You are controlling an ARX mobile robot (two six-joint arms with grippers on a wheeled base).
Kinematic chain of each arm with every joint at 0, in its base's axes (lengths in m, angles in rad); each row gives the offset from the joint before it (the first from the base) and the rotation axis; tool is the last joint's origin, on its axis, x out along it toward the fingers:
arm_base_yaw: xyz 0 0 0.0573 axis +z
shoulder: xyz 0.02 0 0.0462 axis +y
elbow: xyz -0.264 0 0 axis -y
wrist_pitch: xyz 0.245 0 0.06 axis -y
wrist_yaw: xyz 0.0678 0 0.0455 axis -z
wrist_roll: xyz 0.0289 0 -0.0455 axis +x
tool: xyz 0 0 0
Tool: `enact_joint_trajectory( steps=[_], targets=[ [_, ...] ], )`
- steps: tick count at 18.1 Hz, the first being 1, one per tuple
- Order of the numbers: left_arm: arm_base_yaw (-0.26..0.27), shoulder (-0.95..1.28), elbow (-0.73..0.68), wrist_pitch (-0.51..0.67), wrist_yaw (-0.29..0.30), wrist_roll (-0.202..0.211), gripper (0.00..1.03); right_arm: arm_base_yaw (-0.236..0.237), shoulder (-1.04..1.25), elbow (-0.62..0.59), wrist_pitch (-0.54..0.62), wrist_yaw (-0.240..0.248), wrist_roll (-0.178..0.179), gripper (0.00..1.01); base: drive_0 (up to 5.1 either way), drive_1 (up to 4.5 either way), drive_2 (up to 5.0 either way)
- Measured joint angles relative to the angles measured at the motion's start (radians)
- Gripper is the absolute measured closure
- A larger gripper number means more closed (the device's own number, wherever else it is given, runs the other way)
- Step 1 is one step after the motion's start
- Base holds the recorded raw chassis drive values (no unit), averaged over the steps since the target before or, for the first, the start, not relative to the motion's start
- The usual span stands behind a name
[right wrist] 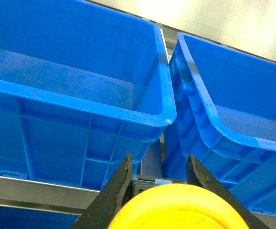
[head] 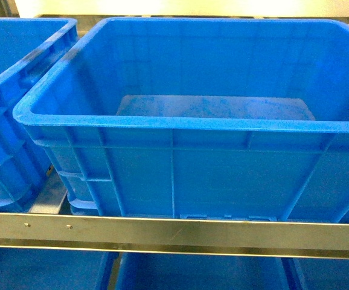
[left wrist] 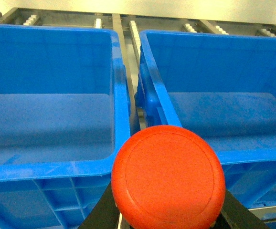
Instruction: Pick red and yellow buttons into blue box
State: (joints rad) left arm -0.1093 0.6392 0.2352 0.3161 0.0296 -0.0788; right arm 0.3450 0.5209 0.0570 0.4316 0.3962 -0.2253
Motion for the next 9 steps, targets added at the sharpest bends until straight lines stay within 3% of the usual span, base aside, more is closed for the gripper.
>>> enact_joint_trajectory(
  steps=[9],
  targets=[
    [0.000,-0.001,0.000,0.001,0.000,0.000,0.78,0.000,0.000,0.000,0.000,0.000,0.000,0.72,0.0,0.00,0.0]
  ],
)
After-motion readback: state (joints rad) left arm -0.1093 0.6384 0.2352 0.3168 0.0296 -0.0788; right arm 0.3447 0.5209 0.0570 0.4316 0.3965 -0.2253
